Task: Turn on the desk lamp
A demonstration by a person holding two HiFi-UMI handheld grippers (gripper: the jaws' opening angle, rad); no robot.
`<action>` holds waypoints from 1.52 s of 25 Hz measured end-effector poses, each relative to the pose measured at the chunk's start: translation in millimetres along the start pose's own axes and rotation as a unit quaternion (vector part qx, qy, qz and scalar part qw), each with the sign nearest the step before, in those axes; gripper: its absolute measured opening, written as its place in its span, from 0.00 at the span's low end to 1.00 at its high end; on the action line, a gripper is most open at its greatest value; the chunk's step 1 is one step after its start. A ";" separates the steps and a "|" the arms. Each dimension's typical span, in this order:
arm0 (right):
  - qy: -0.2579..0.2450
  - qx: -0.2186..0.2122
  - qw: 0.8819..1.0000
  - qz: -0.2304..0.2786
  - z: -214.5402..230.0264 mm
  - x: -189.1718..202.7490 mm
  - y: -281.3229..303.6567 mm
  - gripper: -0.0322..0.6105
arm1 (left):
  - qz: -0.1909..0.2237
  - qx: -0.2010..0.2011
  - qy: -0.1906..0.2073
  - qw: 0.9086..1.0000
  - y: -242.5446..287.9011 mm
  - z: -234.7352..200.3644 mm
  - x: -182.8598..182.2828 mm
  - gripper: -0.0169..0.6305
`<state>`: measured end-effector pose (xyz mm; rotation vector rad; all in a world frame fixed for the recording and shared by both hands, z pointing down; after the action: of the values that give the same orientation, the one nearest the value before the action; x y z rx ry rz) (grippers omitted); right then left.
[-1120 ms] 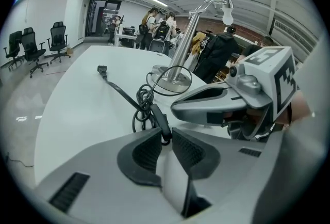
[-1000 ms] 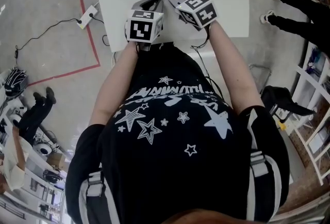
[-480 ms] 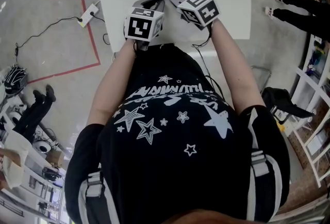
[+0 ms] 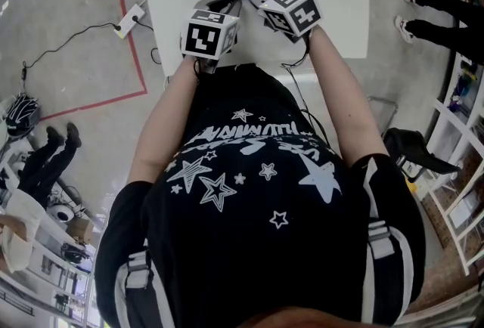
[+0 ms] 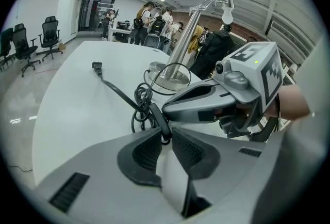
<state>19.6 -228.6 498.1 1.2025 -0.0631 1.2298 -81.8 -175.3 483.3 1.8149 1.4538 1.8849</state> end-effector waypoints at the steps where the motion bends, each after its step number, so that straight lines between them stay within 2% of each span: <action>1: -0.001 0.000 1.000 0.000 0.0 0.0 0.3 0.05 | 0.000 0.000 0.000 1.000 0.0 -0.3 0.3 0.14; 6: -0.012 0.015 1.000 -0.007 -0.6 3.8 -2.7 0.05 | 0.004 -0.002 -0.007 1.000 -0.3 1.9 1.0 0.14; 14: 0.037 0.024 0.998 0.041 6.7 4.8 -17.3 0.05 | 0.008 -0.013 -0.012 1.000 -2.0 -2.6 4.0 0.14; 19: 0.030 0.032 0.997 0.061 1.6 4.5 -39.5 0.05 | 0.014 -0.028 -0.012 0.999 -12.1 2.4 -1.4 0.14; 24: 0.027 0.037 0.996 0.072 -5.5 17.7 -56.1 0.05 | 0.038 -0.044 -0.012 0.998 -25.7 13.0 -6.0 0.14; 34: 0.000 0.035 0.991 0.131 -33.4 29.7 -94.3 0.05 | 0.085 -0.087 0.005 0.993 -61.6 41.6 -11.2 0.14; 38: -0.013 0.025 0.989 0.148 -42.5 35.0 -111.2 0.05 | 0.100 -0.117 0.008 0.988 -74.9 56.6 -12.2 0.05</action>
<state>92.9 -157.8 427.5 1.2856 -0.2395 1.4813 -68.5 -115.3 411.4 1.8946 1.0342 2.0657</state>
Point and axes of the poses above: the fingertips, and each gripper's own axes: y forward along the fingers, z to its right, x out of its underside, the point moved 8 cm from there along -y, backward along the fingers, and after that the axes turned 14 degrees about y, right-handed, at the moved point
